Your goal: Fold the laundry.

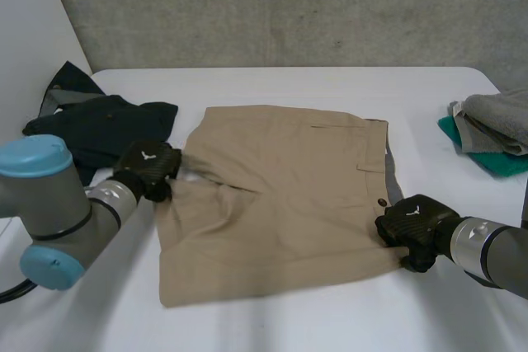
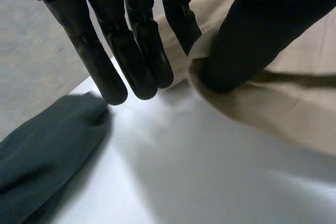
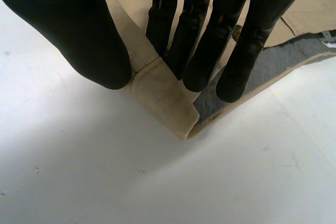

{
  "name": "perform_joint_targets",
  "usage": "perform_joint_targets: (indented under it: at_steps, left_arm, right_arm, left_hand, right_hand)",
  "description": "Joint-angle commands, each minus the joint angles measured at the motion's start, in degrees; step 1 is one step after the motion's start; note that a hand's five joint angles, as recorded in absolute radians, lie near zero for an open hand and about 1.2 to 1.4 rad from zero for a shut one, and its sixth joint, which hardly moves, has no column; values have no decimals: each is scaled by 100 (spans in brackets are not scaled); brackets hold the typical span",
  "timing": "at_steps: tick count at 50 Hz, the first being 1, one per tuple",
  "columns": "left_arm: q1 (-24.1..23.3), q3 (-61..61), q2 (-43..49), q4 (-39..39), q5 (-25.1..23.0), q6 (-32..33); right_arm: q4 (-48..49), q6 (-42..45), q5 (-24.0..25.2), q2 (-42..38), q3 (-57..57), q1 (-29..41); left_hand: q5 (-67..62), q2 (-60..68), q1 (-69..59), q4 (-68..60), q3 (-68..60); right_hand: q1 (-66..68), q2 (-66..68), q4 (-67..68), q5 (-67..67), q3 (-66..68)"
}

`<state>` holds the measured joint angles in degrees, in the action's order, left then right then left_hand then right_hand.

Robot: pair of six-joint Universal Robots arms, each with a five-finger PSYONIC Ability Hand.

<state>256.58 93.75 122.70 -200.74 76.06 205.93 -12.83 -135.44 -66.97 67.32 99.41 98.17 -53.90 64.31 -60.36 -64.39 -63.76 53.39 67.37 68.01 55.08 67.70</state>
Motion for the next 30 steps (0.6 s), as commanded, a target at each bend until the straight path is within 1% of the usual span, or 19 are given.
perform_joint_targets:
  at_steps: [1, 2, 3, 4, 5, 9, 14, 20, 25, 30]
  left_arm:
    - [41, -182, 237, 96, 384, -159]
    - [32, -173, 228, 97, 375, -159]
    - [6, -147, 228, 97, 375, -150]
    - [-29, -129, 228, 97, 366, -150]
    - [-38, -120, 211, 97, 366, -150]
    - [-161, 29, 71, 105, 322, -150]
    - [-143, 310, -264, 97, 190, -141]
    - [-179, 460, -299, 79, -284, -124]
    - [-170, 363, -194, 79, -293, -106]
    - [-170, 232, -18, 70, -293, -106]
  right_arm:
    - [0, 0, 0, 0, 17, 0]
    - [0, 0, 0, 0, 17, 0]
    - [0, 0, 0, 0, 26, 0]
    - [0, 0, 0, 0, 26, 0]
    - [0, 0, 0, 0, 35, 0]
    - [0, 0, 0, 0, 35, 0]
    - [0, 0, 0, 0, 35, 0]
    - [0, 0, 0, 0, 35, 0]
    - [0, 0, 8, 0, 35, 0]
    - [0, 0, 9, 0, 35, 0]
  left_hand:
    - [1097, -1138, 743, 1146, 1083]
    - [1795, -1837, 1442, 1844, 1781]
    - [3068, -3109, 2714, 3117, 3054]
    - [3547, -3588, 3193, 3596, 3533]
    - [3585, -3626, 3231, 3634, 3571]
    - [3602, -3644, 3249, 3652, 3588]
    - [3451, -3493, 3098, 3500, 3437]
    - [3065, -3106, 2711, 3114, 3051]
    - [2678, -2719, 2324, 2727, 2664]
    - [1955, -1996, 1601, 2004, 1941]
  right_hand:
    - [2661, 1263, 1199, 1492, 1230]
    - [2661, 1263, 1199, 1492, 1230]
    - [2661, 1263, 1199, 1492, 1230]
    - [2661, 1263, 1199, 1492, 1230]
    - [2661, 1263, 1199, 1492, 1230]
    - [2661, 1263, 1199, 1492, 1230]
    - [2661, 1263, 1199, 1492, 1230]
    - [2661, 1263, 1199, 1492, 1230]
    - [2661, 1263, 1199, 1492, 1230]
    - [2661, 1263, 1199, 1492, 1230]
